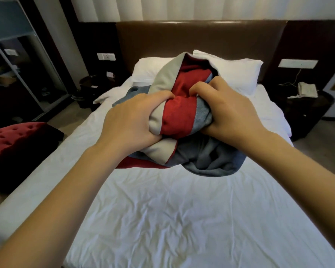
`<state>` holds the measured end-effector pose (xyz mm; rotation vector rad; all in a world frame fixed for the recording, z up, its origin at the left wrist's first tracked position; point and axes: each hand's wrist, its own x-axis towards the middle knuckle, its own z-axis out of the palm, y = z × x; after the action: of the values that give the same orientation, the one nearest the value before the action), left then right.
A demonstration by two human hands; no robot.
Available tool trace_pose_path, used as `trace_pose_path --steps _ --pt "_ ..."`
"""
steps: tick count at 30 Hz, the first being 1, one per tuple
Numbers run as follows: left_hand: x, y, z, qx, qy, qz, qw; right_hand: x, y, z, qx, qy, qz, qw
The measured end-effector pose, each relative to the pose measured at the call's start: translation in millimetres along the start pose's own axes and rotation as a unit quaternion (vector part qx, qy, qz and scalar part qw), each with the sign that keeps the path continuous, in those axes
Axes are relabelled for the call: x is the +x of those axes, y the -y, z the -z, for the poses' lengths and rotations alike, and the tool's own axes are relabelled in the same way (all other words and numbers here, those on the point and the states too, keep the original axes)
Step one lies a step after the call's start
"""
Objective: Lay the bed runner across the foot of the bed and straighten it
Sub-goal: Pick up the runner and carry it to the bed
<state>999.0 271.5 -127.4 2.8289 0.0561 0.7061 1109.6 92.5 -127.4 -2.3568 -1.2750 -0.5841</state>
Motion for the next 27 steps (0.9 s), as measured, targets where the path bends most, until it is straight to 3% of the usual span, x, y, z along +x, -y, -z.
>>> trace_pose_path --steps 14,27 --pt "29 134 -122 -0.066 0.116 -0.034 0.991 19 -11 -153 -0.016 0.072 -0.119 0.99" --pt "-30 211 -268 -0.11 0.181 -0.028 0.977 -41 -23 -309 0.012 0.181 -0.208 0.961"
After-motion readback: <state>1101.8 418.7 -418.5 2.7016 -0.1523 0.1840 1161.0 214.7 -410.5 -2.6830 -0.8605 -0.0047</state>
